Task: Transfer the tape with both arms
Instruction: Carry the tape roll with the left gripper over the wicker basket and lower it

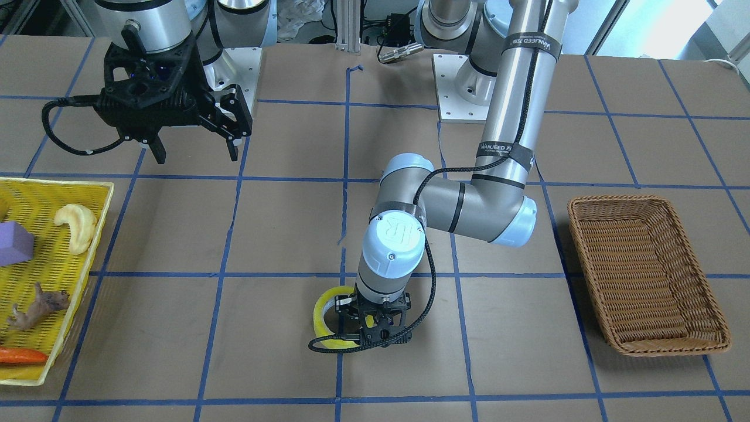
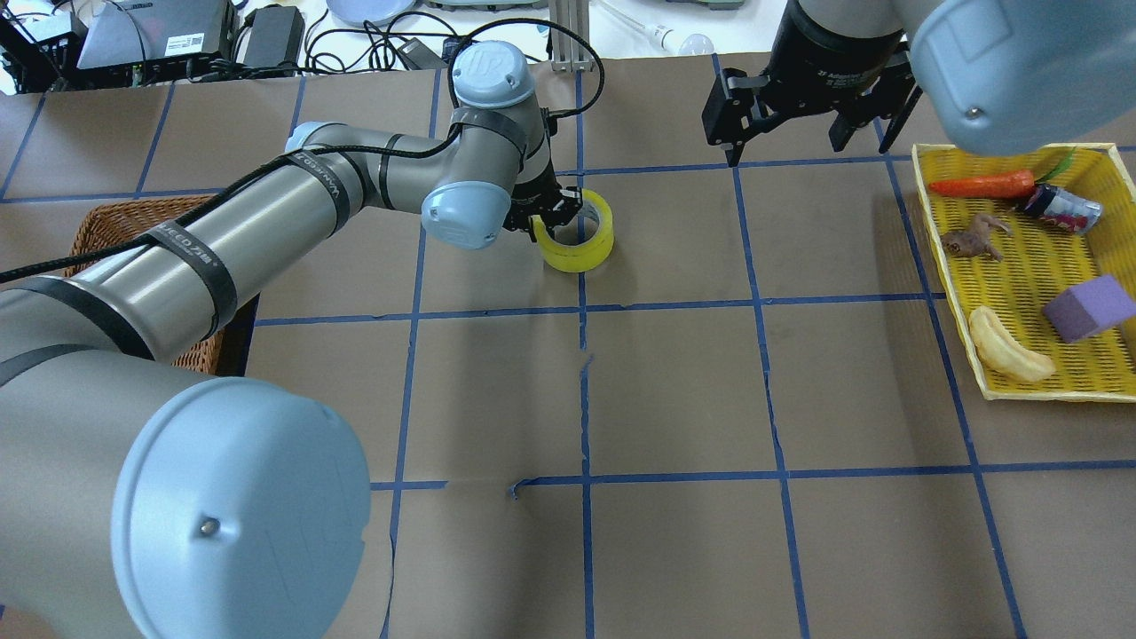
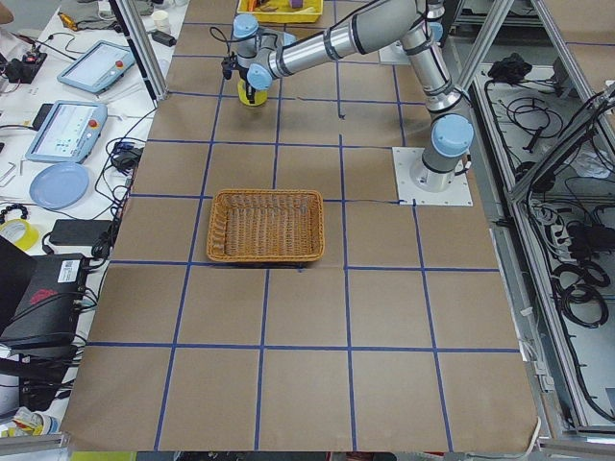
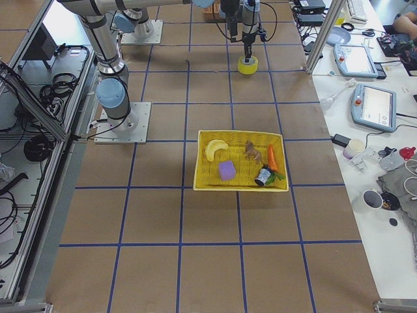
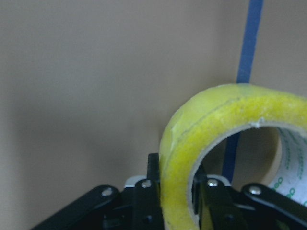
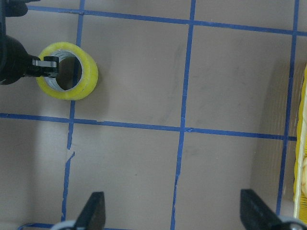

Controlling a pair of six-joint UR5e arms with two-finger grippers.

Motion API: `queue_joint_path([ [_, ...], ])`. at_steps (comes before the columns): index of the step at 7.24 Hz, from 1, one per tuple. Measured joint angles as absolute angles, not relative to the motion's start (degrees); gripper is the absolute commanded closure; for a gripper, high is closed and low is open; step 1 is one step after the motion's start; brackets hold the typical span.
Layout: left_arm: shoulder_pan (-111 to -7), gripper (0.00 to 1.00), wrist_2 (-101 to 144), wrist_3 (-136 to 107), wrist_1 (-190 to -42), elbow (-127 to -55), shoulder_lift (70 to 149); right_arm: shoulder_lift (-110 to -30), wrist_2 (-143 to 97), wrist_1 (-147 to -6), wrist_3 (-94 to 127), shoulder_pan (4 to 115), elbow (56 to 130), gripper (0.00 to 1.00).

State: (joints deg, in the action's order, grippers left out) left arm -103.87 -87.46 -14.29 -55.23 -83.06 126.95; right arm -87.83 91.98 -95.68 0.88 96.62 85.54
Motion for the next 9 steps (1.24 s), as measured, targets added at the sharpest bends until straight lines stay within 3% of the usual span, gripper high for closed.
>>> queue_joint_path([
  [6, -78.7, 1.00, -88.2, 14.3, -67.5, -85.3, 113.7, -87.9, 92.0, -95.5, 0.9, 96.7, 86.1, 0.00],
  [9, -62.1, 1.00, -88.2, 37.1, -71.7, -87.3, 111.6, -87.9, 91.8, -95.6, 0.9, 96.8, 86.2, 0.00],
])
